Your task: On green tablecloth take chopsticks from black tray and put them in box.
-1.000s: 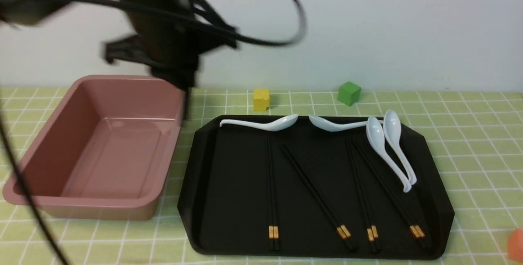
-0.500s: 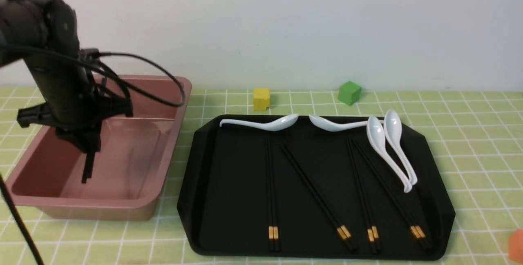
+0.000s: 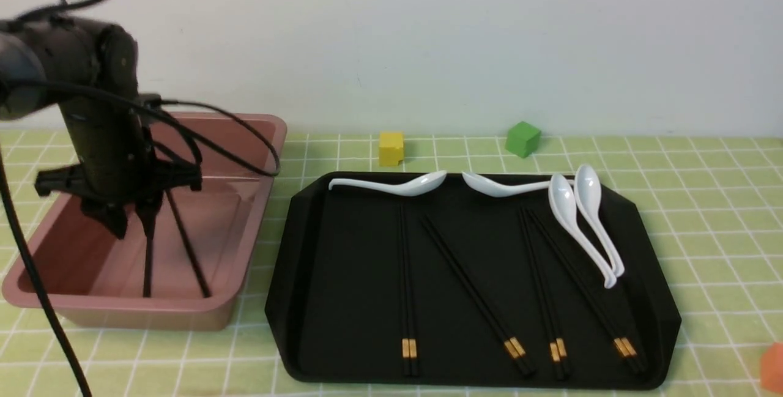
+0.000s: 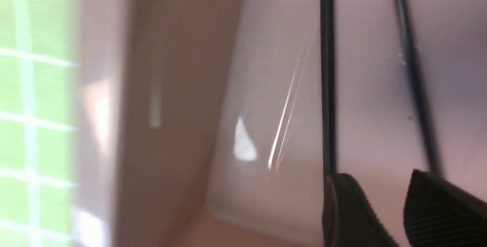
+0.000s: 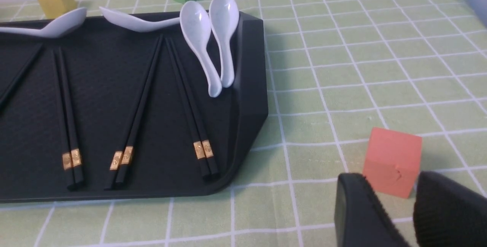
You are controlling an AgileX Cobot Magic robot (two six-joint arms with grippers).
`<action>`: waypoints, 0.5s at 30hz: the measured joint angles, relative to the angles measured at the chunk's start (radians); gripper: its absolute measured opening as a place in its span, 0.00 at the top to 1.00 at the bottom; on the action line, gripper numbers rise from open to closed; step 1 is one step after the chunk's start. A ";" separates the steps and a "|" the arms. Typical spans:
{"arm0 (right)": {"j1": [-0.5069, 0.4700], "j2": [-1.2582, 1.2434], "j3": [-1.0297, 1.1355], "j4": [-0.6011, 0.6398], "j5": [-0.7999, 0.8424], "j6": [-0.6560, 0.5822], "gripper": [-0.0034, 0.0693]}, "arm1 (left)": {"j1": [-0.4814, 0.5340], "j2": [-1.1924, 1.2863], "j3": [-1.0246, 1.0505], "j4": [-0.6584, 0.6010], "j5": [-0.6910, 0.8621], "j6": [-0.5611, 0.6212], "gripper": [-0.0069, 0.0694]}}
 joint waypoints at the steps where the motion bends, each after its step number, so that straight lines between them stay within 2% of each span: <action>1: 0.000 0.000 0.000 0.000 0.000 0.000 0.62 | 0.000 -0.021 -0.016 0.000 0.026 0.013 0.64; 4: 0.000 0.000 0.000 0.000 0.000 0.000 0.62 | 0.000 -0.105 -0.036 0.002 0.088 0.031 0.76; 6: 0.000 0.000 0.000 0.000 0.000 0.000 0.62 | 0.000 -0.184 -0.037 0.002 0.111 0.036 0.90; 7: 0.000 0.000 0.000 0.000 0.000 0.000 0.62 | 0.000 -0.204 -0.037 0.002 0.113 0.037 0.93; 11: 0.000 0.000 0.000 0.000 0.000 0.000 0.62 | 0.000 -0.318 -0.033 -0.011 0.120 0.040 0.93; 15: 0.000 0.000 0.000 0.000 0.000 0.000 0.62 | 0.000 -0.509 0.050 -0.089 0.125 0.063 0.93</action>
